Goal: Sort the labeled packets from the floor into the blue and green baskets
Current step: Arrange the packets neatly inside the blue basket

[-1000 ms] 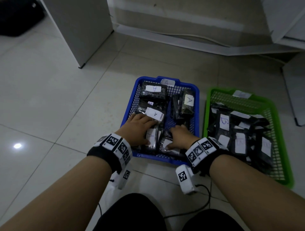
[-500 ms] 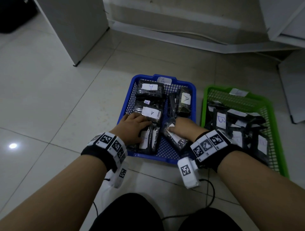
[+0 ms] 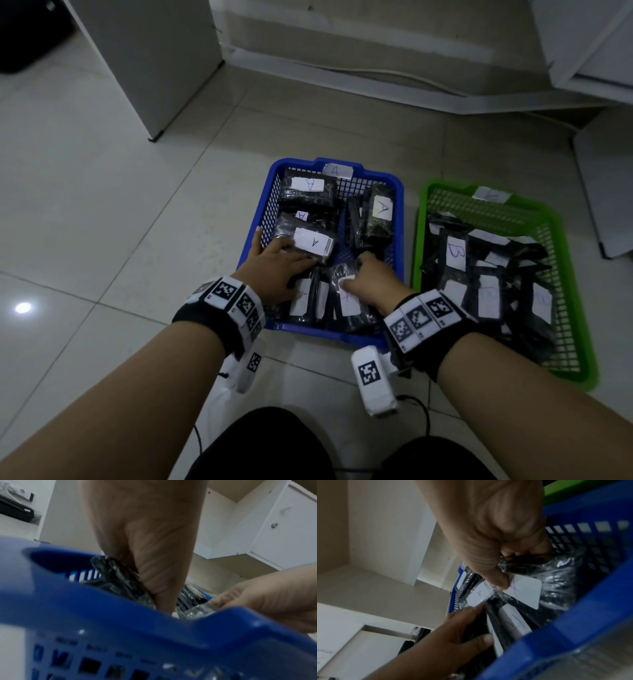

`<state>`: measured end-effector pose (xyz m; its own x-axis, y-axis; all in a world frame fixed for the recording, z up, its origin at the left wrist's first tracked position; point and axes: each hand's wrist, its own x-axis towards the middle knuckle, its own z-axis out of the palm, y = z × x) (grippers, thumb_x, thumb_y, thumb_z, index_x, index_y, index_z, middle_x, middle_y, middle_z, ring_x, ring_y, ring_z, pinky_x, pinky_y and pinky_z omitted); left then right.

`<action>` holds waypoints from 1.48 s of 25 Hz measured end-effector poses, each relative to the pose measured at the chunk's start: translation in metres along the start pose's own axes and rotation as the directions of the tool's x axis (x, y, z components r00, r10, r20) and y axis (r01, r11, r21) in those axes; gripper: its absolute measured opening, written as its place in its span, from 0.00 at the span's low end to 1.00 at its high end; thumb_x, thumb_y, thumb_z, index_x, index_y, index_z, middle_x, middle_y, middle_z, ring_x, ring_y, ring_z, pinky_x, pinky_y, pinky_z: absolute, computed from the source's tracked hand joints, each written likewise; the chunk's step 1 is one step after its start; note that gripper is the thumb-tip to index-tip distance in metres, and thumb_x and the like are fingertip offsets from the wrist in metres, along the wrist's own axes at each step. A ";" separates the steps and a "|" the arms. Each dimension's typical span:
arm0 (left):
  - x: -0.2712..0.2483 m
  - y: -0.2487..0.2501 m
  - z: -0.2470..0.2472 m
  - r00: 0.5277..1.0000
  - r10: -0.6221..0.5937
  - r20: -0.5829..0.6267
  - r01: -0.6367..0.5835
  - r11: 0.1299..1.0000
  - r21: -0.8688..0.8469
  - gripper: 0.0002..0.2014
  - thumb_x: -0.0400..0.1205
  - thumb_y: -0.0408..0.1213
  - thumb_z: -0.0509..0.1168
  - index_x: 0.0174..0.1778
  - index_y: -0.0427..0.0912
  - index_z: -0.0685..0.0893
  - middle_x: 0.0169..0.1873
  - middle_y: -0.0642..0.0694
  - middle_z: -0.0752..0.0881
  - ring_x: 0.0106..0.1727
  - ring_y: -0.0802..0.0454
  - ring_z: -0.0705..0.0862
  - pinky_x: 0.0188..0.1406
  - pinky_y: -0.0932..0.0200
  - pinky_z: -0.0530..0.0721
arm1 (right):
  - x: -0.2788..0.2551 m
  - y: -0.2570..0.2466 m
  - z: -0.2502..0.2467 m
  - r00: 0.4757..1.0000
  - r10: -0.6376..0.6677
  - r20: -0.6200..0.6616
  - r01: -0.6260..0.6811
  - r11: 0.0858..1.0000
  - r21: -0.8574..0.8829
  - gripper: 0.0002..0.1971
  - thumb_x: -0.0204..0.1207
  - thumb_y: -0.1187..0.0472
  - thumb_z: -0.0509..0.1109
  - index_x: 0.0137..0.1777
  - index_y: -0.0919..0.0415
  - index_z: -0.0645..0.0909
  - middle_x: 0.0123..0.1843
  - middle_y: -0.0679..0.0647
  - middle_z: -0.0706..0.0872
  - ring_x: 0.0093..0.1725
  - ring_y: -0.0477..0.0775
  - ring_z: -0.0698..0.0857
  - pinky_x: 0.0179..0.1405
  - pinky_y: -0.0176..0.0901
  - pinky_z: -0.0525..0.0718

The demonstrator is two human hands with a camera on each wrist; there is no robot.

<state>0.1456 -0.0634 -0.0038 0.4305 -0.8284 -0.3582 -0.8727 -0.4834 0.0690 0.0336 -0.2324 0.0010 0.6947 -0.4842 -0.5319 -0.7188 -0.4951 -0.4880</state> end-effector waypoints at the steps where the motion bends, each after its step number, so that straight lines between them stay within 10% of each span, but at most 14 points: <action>1: -0.001 0.001 0.000 1.000 -0.003 -0.024 0.002 1.000 -0.021 0.32 0.78 0.59 0.62 0.79 0.64 0.61 0.77 0.63 0.66 0.82 0.51 0.50 0.74 0.24 0.34 | 0.000 0.001 0.002 1.000 0.002 0.015 -0.001 1.000 -0.027 0.29 0.74 0.53 0.72 0.71 0.64 0.69 0.64 0.61 0.82 0.61 0.63 0.82 0.51 0.44 0.80; 6: 0.006 -0.003 -0.006 0.973 -0.048 -0.225 0.023 0.993 -0.113 0.24 0.79 0.59 0.61 0.71 0.60 0.71 0.74 0.56 0.65 0.79 0.48 0.59 0.80 0.32 0.45 | 0.004 0.000 -0.009 0.996 0.063 -0.055 -0.064 0.998 -0.016 0.31 0.75 0.56 0.70 0.74 0.67 0.65 0.63 0.62 0.81 0.60 0.62 0.82 0.42 0.40 0.74; 11: 0.018 -0.007 -0.004 0.988 -0.133 -0.084 0.131 0.991 -0.028 0.31 0.83 0.63 0.46 0.82 0.60 0.54 0.83 0.56 0.56 0.84 0.50 0.54 0.78 0.30 0.37 | 0.001 0.003 -0.006 0.992 0.068 -0.102 -0.066 0.997 0.027 0.25 0.73 0.58 0.71 0.67 0.67 0.71 0.58 0.62 0.83 0.52 0.60 0.83 0.39 0.40 0.75; 20: 0.019 -0.011 -0.008 0.982 -0.184 -0.048 0.177 0.977 -0.118 0.27 0.83 0.62 0.49 0.79 0.61 0.61 0.81 0.56 0.61 0.81 0.52 0.60 0.76 0.27 0.34 | 0.001 0.004 -0.014 0.995 0.039 -0.091 -0.034 0.998 0.055 0.17 0.69 0.60 0.73 0.57 0.65 0.79 0.53 0.60 0.86 0.51 0.59 0.84 0.45 0.43 0.82; 23: 0.015 -0.013 -0.018 0.983 -0.077 -0.169 0.027 0.960 -0.280 0.27 0.84 0.51 0.58 0.79 0.52 0.65 0.80 0.51 0.62 0.79 0.50 0.66 0.81 0.41 0.53 | -0.003 0.005 -0.020 0.979 -0.009 -0.201 0.038 0.990 0.139 0.19 0.71 0.58 0.74 0.60 0.63 0.79 0.52 0.57 0.86 0.50 0.58 0.84 0.38 0.39 0.79; 26: 0.011 0.000 -0.037 0.980 -0.063 -0.189 -0.044 0.856 -0.515 0.26 0.82 0.44 0.65 0.77 0.47 0.70 0.71 0.48 0.75 0.62 0.51 0.81 0.62 0.60 0.76 | -0.004 0.004 -0.030 0.953 -0.066 -0.295 0.175 0.916 0.361 0.17 0.72 0.59 0.76 0.59 0.57 0.79 0.50 0.53 0.86 0.51 0.56 0.85 0.49 0.44 0.83; 31: 0.019 0.026 -0.041 0.992 -0.106 0.064 0.112 0.546 -0.831 0.11 0.80 0.44 0.68 0.56 0.45 0.82 0.45 0.50 0.88 0.36 0.57 0.85 0.32 0.72 0.79 | -0.015 0.000 -0.041 0.983 -0.117 -0.139 0.181 0.700 0.691 0.15 0.76 0.66 0.73 0.62 0.57 0.79 0.57 0.55 0.88 0.54 0.53 0.87 0.54 0.49 0.87; 34: 0.019 0.027 -0.042 0.984 -0.147 0.101 0.153 0.409 -0.900 0.07 0.80 0.40 0.69 0.43 0.40 0.83 0.37 0.47 0.87 0.37 0.56 0.85 0.37 0.66 0.83 | -0.015 0.006 -0.047 0.990 -0.030 -0.137 0.125 0.633 0.764 0.09 0.80 0.64 0.68 0.58 0.55 0.80 0.60 0.57 0.87 0.57 0.58 0.86 0.60 0.58 0.85; 37: 0.018 0.031 -0.038 0.974 -0.129 0.184 0.209 0.225 -0.952 0.08 0.84 0.34 0.63 0.53 0.32 0.82 0.47 0.37 0.88 0.48 0.44 0.87 0.51 0.51 0.88 | -0.013 0.009 -0.046 0.995 -0.010 -0.098 0.078 0.684 0.725 0.04 0.81 0.60 0.67 0.52 0.51 0.80 0.60 0.58 0.86 0.60 0.61 0.84 0.64 0.63 0.82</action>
<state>0.1352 -0.1034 0.0271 0.4896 -0.6930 -0.5291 0.1131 -0.5513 0.8266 0.0191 -0.2634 0.0351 0.7011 -0.5474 -0.4570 -0.4575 0.1463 -0.8771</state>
